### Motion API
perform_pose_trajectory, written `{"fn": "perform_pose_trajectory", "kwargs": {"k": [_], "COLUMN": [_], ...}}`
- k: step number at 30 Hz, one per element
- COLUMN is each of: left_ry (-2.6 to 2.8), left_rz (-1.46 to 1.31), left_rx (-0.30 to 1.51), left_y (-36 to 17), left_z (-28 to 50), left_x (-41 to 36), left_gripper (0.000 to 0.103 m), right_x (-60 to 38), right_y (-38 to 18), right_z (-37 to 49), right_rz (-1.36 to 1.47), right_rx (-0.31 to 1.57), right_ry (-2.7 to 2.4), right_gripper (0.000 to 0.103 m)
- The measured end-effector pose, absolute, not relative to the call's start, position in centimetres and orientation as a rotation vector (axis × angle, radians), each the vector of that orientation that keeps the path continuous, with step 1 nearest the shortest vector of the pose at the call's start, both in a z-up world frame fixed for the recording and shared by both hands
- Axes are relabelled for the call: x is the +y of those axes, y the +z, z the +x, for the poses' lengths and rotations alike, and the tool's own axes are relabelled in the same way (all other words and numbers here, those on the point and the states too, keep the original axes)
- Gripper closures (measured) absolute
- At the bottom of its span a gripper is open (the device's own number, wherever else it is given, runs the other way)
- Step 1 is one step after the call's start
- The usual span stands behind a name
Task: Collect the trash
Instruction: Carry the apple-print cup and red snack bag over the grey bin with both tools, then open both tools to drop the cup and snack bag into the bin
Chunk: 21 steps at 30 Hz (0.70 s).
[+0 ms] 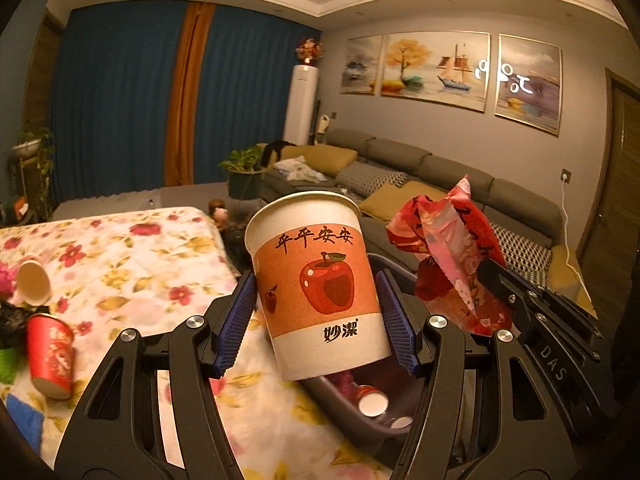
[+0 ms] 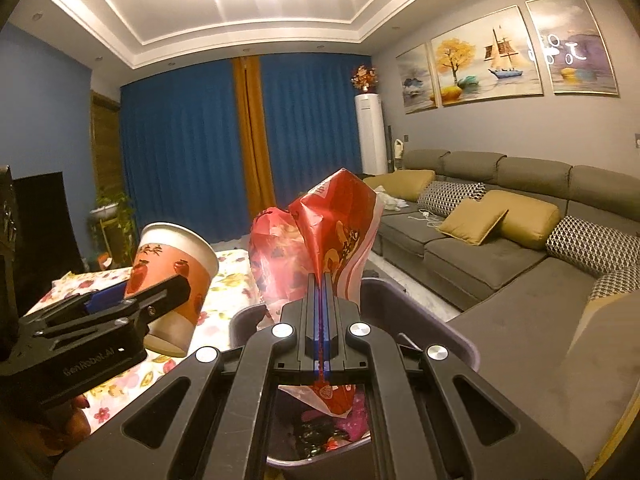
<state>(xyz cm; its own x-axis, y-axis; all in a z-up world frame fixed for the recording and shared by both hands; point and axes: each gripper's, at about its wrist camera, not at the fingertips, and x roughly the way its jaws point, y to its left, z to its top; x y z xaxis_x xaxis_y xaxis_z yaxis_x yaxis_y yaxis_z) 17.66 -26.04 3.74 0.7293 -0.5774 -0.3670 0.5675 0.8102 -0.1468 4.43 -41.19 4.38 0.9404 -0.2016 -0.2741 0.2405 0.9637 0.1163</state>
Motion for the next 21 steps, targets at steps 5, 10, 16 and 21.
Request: {"fn": "perform_pose_trajectory", "kwargs": {"k": [5, 10, 16, 21], "left_ry": [-0.654, -0.664, -0.672, -0.685], "left_rz": [-0.024, -0.018, -0.012, -0.011], "left_rx": [0.424, 0.436, 0.446, 0.459], "left_y": [3.1, 2.5, 2.0, 1.4], "left_z": [18.2, 18.9, 20.0, 20.4], "left_x": [-27.3, -28.2, -28.7, -29.4], "left_gripper": [0.043, 0.043, 0.042, 0.042], "right_x": [-41.6, -42.0, -42.1, -42.1], "right_y": [4.1, 3.8, 3.6, 3.7], "right_z": [5.0, 5.2, 5.6, 5.8], "right_rz": [0.15, 0.157, 0.17, 0.18], "right_rx": [0.261, 0.263, 0.267, 0.27], "right_ry": [-0.24, -0.245, -0.248, -0.253], "right_gripper": [0.101, 0.101, 0.101, 0.101]}}
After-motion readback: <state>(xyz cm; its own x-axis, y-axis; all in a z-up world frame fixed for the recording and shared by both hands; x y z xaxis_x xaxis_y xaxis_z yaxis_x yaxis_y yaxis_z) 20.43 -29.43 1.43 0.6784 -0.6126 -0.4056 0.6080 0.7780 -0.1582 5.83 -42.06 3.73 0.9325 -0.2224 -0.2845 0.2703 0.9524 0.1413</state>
